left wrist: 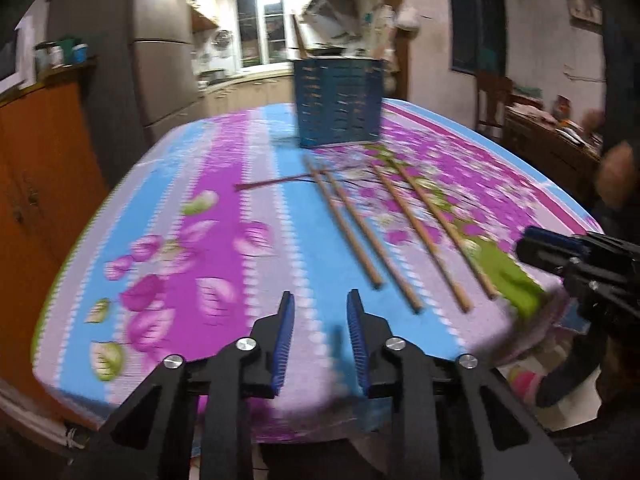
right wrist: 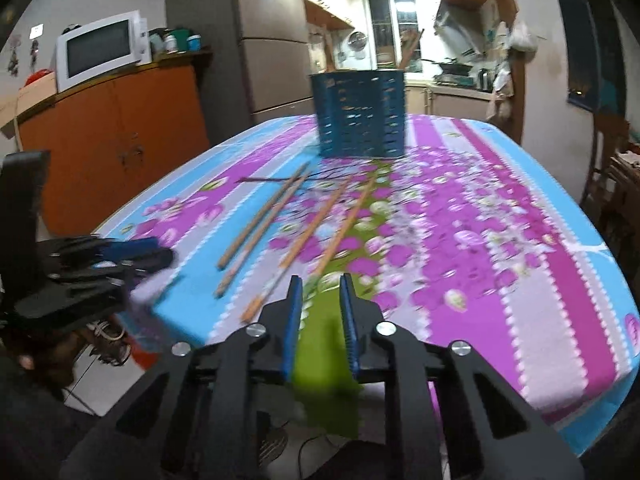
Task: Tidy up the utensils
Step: 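Withdraw both tools from the holder back over the remaining chopsticks, then close the right tool on a chopstick while the left tool closes on another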
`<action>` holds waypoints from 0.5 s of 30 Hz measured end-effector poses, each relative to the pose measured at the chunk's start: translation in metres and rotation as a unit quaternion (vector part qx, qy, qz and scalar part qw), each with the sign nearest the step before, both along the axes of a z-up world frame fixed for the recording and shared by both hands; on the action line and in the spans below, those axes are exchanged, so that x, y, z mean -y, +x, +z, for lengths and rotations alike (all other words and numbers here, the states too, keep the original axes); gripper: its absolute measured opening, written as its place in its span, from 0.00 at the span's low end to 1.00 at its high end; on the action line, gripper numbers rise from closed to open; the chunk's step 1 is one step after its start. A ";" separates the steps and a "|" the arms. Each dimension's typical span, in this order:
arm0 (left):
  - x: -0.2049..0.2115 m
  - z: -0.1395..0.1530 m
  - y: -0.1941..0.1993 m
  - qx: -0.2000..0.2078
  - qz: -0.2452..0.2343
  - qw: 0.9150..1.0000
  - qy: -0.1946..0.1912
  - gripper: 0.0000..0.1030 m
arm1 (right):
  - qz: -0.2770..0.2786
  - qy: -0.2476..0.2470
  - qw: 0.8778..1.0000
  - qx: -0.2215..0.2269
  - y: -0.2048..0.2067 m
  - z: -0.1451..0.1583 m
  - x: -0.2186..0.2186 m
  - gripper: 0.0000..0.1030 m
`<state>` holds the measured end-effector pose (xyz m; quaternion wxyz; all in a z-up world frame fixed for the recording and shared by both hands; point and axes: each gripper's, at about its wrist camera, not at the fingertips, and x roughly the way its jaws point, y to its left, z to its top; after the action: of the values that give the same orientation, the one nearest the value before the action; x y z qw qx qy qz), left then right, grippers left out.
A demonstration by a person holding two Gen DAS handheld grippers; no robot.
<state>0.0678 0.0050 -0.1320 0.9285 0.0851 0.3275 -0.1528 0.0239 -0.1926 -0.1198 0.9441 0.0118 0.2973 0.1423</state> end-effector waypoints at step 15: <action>0.026 -0.011 0.017 0.024 -0.077 0.997 -0.003 0.29 | -0.026 -0.074 0.997 -0.004 -0.012 -0.009 -0.039 0.17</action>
<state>0.0850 -0.0205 -0.1425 0.9219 0.1107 0.2967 -0.2232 0.0115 -0.1537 -0.1289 0.9445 -0.0499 0.3106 0.0951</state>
